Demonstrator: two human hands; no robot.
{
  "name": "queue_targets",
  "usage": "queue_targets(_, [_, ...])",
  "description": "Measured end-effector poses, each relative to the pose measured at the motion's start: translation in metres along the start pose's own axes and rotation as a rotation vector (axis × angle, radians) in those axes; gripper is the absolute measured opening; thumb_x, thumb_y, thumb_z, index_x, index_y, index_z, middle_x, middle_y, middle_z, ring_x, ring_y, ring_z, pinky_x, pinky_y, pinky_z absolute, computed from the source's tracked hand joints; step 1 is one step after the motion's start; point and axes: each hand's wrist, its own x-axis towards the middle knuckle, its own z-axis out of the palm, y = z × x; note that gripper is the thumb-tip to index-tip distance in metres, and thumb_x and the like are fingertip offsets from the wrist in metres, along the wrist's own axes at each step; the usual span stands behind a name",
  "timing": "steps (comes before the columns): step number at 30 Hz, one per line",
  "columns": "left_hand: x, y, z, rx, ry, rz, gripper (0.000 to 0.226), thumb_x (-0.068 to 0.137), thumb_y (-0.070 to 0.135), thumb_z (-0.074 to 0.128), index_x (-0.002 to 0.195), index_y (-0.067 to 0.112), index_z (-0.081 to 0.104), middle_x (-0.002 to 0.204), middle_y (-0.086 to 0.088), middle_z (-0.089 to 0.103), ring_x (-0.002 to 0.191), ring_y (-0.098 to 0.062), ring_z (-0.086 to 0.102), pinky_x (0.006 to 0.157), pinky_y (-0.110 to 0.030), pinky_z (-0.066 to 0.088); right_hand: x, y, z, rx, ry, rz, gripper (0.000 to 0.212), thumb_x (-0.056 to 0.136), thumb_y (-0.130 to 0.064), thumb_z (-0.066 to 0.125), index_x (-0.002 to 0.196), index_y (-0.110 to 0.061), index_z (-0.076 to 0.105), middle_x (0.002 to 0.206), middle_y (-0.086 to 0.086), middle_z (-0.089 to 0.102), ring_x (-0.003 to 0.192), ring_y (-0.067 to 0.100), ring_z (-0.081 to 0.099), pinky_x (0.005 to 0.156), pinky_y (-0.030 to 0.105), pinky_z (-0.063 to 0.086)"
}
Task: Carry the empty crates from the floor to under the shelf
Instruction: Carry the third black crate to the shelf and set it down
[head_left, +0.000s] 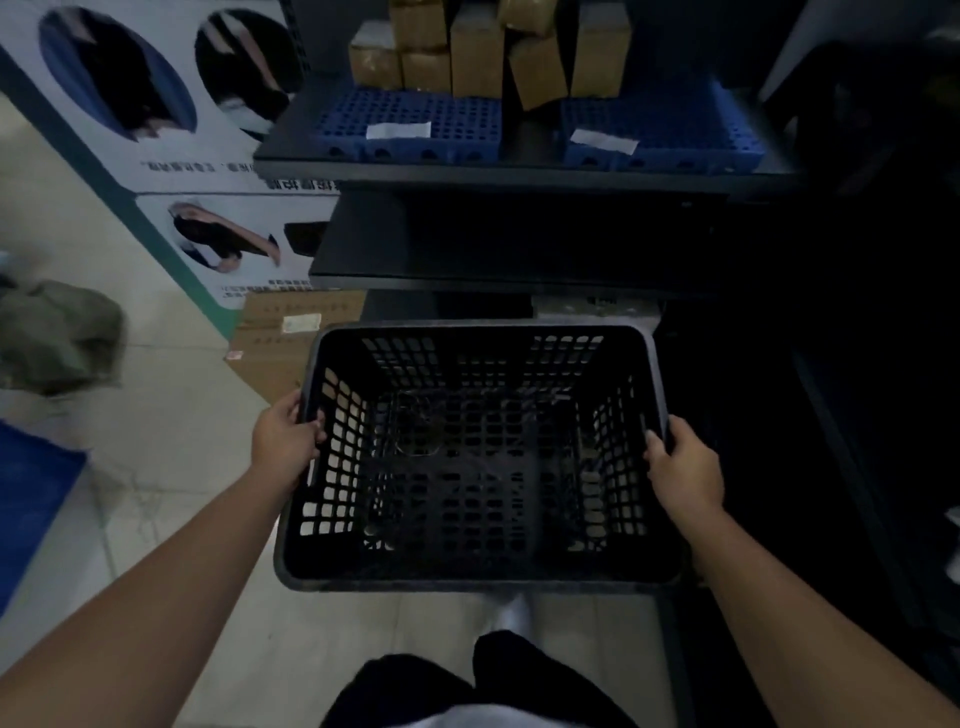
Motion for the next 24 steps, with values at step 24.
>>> queue_targets(24, [0.124,-0.053,0.082,0.132,-0.013,-0.174,0.056,0.088,-0.013,0.053,0.096,0.041,0.067,0.091,-0.008,0.072,0.066,-0.023,0.058,0.067,-0.042,0.052,0.133,0.022,0.103,-0.153,-0.127,0.116,0.038,0.101,-0.036,0.048,0.129,-0.011,0.052,0.090,0.018,0.068,0.076,0.035,0.065,0.066,0.041,0.055])
